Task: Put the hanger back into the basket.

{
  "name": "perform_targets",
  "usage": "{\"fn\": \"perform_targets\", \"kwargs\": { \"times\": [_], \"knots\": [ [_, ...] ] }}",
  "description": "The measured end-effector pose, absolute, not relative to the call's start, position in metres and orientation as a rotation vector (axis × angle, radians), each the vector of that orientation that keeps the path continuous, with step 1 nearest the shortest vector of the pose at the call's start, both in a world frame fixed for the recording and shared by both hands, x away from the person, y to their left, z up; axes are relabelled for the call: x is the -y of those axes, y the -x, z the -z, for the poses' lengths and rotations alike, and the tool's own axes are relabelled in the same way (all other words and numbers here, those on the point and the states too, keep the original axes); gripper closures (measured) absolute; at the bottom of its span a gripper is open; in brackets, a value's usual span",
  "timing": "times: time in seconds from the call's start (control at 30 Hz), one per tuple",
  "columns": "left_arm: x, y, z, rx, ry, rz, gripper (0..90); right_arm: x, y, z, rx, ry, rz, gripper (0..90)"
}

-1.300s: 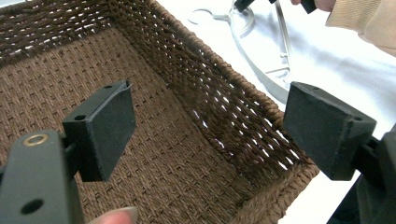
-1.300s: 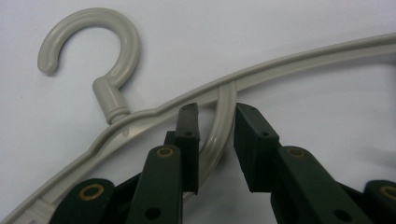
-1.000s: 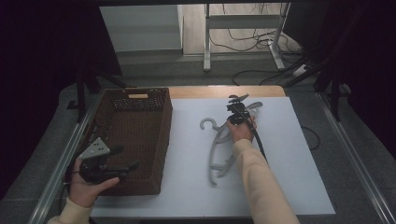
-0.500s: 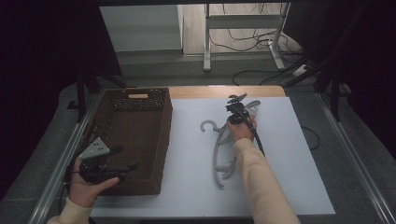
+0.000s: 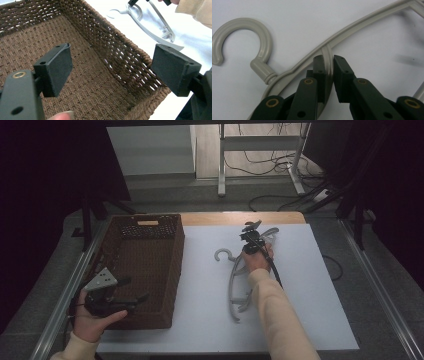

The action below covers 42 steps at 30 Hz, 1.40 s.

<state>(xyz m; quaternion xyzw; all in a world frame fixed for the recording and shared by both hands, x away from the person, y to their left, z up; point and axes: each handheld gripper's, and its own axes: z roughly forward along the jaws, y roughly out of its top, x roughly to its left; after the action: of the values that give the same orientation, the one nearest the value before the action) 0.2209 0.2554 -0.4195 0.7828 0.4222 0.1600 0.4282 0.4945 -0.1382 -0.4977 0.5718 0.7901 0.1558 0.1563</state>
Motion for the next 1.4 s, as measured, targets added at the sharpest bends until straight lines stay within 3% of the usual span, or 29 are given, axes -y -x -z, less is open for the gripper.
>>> {"fn": "perform_targets", "kwargs": {
  "times": [0.33, 0.6, 1.4],
  "knots": [
    [-0.256, -0.220, 0.418, -1.053, -1.948, -0.404, 17.0, 0.145, -0.491, 0.481, -2.238, -1.648, -0.582, 82.0],
    [-0.256, -0.219, 0.416, -1.049, -1.948, -0.409, 17.0, 0.166, -0.482, 0.454, -2.237, -1.719, -0.877, 84.2],
    [-0.252, -0.220, 0.416, -1.045, -1.952, -0.406, 17.0, 0.193, -0.452, 0.422, -2.262, -1.750, -1.514, 85.6]
  ]
}}
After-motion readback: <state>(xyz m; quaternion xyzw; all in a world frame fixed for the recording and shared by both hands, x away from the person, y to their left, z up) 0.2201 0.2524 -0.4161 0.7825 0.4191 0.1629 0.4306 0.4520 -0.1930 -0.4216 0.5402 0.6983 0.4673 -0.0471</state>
